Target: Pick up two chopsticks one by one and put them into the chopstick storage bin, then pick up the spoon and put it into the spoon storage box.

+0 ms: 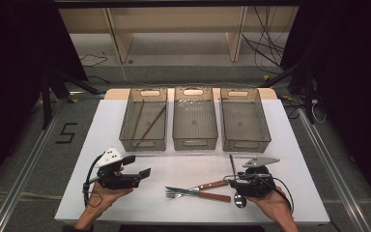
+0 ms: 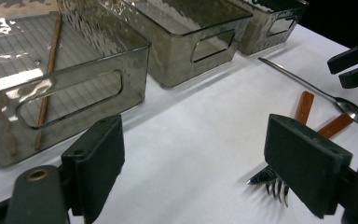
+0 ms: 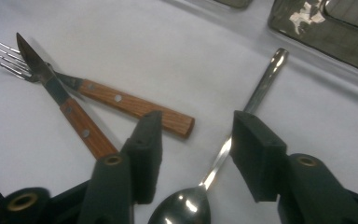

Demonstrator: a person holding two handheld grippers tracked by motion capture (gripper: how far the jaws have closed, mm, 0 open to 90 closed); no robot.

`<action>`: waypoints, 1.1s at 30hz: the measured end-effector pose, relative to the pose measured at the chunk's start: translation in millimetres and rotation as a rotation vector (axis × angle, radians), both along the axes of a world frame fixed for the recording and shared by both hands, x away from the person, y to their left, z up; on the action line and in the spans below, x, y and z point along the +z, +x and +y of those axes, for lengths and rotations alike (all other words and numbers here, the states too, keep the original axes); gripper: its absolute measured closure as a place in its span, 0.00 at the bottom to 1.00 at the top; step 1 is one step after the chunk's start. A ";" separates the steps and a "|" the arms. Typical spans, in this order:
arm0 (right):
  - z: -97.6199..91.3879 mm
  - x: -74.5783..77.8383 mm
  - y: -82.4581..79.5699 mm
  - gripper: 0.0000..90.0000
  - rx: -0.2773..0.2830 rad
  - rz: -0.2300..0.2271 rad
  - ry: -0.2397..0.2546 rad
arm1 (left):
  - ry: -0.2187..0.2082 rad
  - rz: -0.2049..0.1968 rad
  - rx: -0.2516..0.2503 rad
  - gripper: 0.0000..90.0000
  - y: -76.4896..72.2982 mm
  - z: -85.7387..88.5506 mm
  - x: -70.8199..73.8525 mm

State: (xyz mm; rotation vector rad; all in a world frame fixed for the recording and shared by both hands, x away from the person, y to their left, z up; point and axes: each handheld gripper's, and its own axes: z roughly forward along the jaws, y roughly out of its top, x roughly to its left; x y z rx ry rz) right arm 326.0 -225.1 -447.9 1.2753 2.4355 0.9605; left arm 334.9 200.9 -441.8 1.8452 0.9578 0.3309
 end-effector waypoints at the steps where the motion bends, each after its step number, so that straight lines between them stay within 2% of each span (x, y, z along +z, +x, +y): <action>1: 0.7 -0.6 -0.1 0.64 0.005 0.000 0.000 | 0.002 0.002 0.003 0.22 -0.8 0.8 -0.3; 11: 7.5 -4.7 -4.2 0.87 0.051 0.022 -0.011 | 0.001 0.004 0.003 0.22 -8.0 3.9 -1.5; 18: 8.1 -8.3 -6.6 0.99 0.065 0.035 -0.023 | -0.022 -0.019 0.006 0.22 -12.4 5.3 -1.6; 22: 12.3 -12.0 -8.0 1.00 0.088 0.049 -0.044 | -0.022 -0.038 0.000 0.22 -15.3 5.9 -1.0; 33: 17.4 -21.8 -10.0 1.00 0.119 0.106 -0.115 | -0.018 -0.031 0.007 0.22 -14.4 6.7 -3.2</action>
